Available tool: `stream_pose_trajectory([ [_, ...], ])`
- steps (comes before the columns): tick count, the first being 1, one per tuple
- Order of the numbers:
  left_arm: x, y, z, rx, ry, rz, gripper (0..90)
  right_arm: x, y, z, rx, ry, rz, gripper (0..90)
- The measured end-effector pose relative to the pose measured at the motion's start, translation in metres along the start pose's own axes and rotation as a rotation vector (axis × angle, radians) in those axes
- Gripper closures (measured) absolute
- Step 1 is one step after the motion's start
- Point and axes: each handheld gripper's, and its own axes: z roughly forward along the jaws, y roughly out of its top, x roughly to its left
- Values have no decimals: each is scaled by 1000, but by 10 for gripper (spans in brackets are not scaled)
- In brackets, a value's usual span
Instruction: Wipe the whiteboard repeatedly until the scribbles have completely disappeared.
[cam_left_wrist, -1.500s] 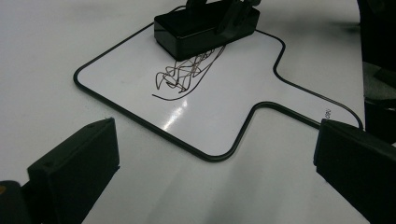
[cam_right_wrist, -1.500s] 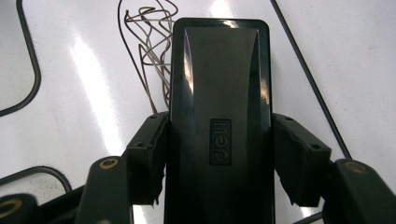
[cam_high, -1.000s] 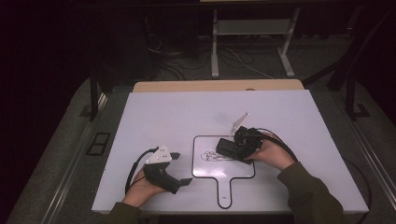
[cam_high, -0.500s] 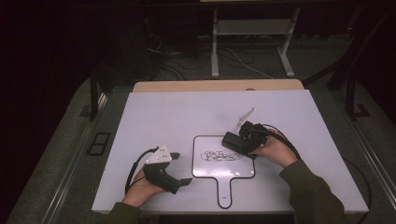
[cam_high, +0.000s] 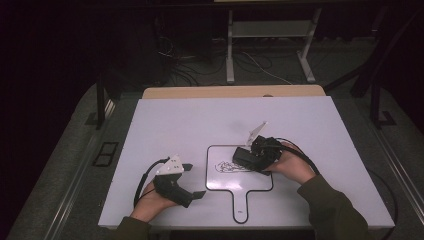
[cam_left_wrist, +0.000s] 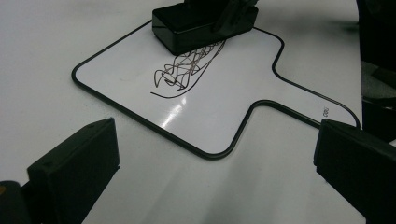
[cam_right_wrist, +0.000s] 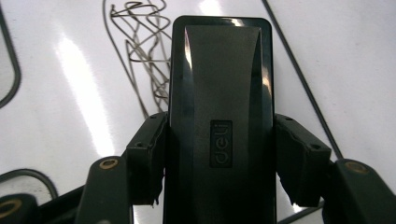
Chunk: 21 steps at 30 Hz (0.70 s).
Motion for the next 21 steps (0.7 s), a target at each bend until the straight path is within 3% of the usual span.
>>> stream_pose_trajectory([
  [7,0,0,0,0,0,2,0,10,2,1,0,5,-39,387],
  [12,-1,0,0,1,-1,2,0,20,4,1,1,35,-71,387],
  [15,-1,0,0,0,-1,2,0,17,3,1,1,40,-62,387],
  [21,-1,0,0,1,-1,3,0,3,-3,-2,3,4,-8,387],
])
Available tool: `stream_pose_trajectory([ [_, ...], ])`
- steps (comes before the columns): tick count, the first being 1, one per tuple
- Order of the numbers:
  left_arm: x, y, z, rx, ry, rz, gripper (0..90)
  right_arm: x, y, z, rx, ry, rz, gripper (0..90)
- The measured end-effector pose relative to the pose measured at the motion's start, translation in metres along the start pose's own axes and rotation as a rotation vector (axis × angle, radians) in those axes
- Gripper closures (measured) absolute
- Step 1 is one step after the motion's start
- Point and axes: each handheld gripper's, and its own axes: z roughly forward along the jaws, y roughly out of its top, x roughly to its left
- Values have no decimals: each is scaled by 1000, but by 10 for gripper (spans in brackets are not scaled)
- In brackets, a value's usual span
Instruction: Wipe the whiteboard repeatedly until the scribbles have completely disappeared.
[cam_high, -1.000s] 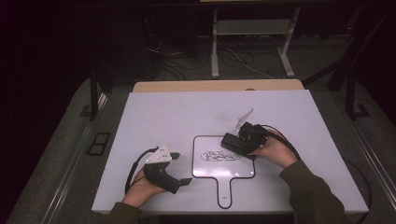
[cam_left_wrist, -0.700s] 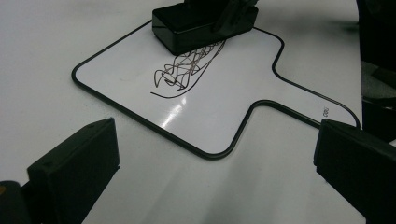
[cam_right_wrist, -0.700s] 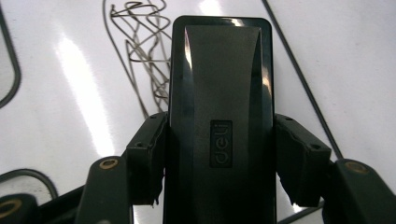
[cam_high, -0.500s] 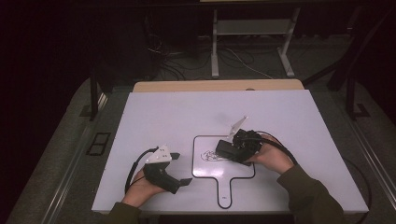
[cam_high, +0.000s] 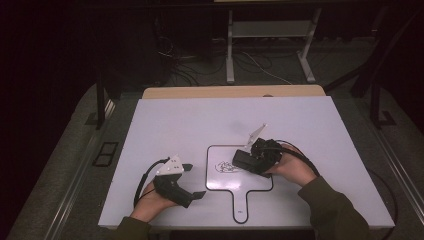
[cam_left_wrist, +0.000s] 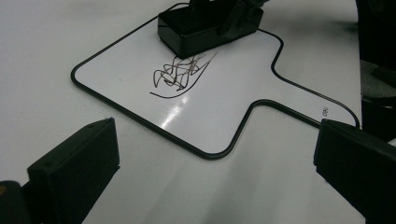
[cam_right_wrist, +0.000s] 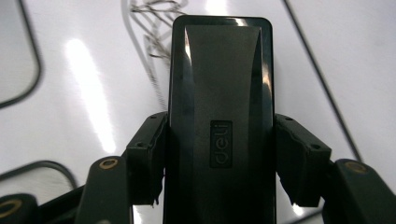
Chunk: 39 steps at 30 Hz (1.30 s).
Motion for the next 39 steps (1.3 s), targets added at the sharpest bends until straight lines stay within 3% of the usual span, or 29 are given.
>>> stream_pose_trajectory([
  [11,0,0,0,4,0,1,0,-26,-13,-4,-6,-54,95,387],
  [15,0,0,0,6,0,3,0,-32,-15,-4,-9,-73,106,387],
  [18,0,0,0,7,0,3,0,-29,-14,-4,-7,-69,107,387],
  [25,0,0,0,0,3,-2,0,-12,-11,-5,9,-47,44,387],
  [31,0,0,0,1,3,0,0,-2,-10,-5,7,-29,29,388],
  [33,0,0,0,1,3,0,0,-6,-11,-5,8,-33,28,388],
  [39,0,0,0,6,4,7,0,-24,-14,-5,-3,-63,96,387],
])
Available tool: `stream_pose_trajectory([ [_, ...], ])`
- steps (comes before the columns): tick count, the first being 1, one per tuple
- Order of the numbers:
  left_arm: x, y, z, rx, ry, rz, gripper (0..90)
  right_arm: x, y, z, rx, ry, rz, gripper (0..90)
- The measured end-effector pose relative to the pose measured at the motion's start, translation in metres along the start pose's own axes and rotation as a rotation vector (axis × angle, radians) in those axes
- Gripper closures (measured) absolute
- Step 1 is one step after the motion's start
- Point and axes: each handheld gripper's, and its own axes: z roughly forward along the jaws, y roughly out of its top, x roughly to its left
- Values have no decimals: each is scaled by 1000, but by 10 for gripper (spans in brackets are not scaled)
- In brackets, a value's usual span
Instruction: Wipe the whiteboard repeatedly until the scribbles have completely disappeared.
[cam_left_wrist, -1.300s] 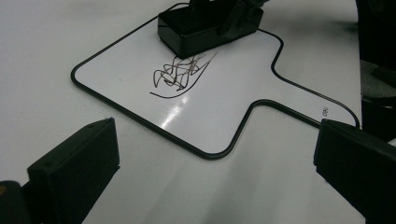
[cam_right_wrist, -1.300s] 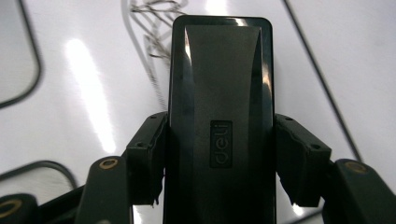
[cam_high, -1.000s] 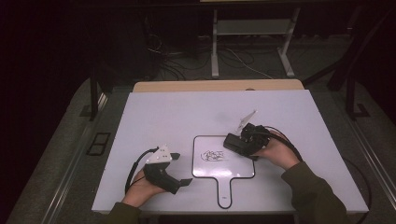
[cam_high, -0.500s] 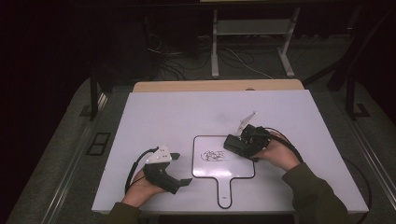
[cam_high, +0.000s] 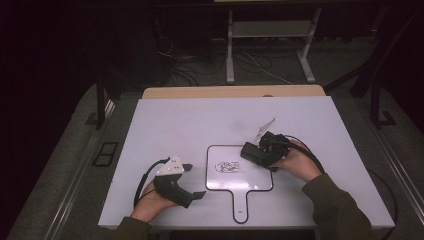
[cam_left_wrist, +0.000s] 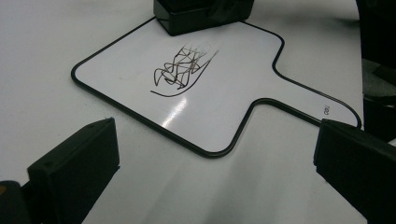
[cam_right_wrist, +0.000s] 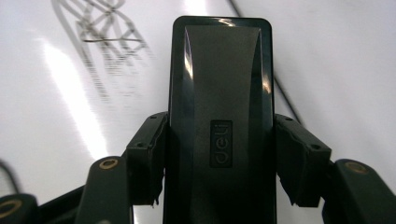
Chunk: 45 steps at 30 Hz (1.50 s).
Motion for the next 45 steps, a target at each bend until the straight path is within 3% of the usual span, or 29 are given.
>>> stream_pose_trajectory([
  [2,0,0,0,0,1,0,0,-4,0,0,3,-23,8,387],
  [6,0,0,0,0,0,-1,0,-3,-1,0,3,-19,1,387],
  [19,0,0,0,0,-1,-2,0,31,9,2,9,34,-109,387],
  [22,0,0,0,-1,-1,-2,0,36,12,3,8,46,-114,387],
  [34,0,0,1,1,-1,-6,0,18,27,12,8,7,-91,387],
  [45,-1,0,1,-5,-2,-13,0,33,48,20,9,34,-146,387],
])
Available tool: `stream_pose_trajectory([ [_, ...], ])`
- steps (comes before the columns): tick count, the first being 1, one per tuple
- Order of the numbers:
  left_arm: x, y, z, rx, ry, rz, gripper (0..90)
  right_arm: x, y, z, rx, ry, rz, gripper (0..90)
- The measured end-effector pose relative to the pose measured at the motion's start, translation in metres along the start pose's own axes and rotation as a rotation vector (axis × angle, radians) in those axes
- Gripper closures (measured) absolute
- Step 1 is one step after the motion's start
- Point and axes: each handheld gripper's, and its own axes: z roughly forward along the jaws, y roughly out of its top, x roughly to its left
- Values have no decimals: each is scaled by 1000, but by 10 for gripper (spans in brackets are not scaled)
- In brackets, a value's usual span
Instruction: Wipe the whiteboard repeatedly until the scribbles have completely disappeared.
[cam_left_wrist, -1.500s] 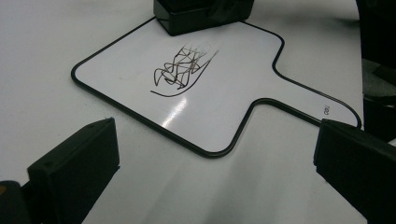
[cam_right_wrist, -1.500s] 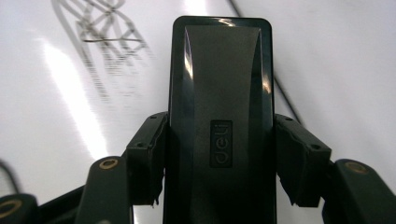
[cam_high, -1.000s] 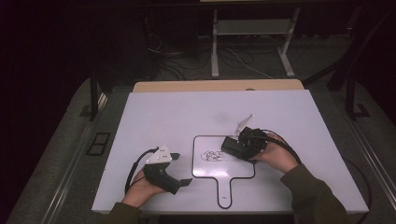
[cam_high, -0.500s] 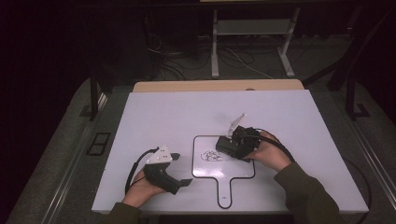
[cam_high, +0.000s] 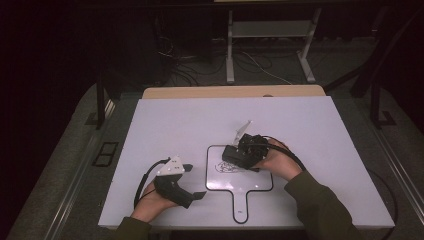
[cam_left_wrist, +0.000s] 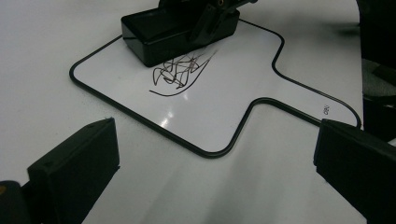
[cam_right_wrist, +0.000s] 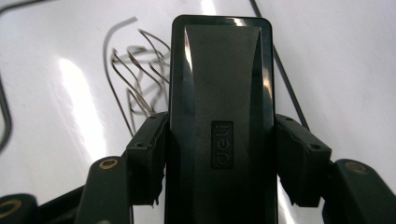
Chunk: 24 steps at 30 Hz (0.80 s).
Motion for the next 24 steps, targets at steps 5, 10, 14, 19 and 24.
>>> stream_pose_trajectory([
  [5,1,0,0,4,-1,4,0,10,9,3,-6,7,-30,387],
  [10,0,0,0,1,-1,0,0,14,10,3,1,14,-51,387],
  [14,1,0,0,5,-1,6,0,21,9,2,-5,25,-51,387],
  [19,0,0,0,6,-2,6,0,28,8,0,1,27,-73,387],
  [24,1,0,-1,6,-1,8,0,35,8,-1,4,39,-92,386],
])
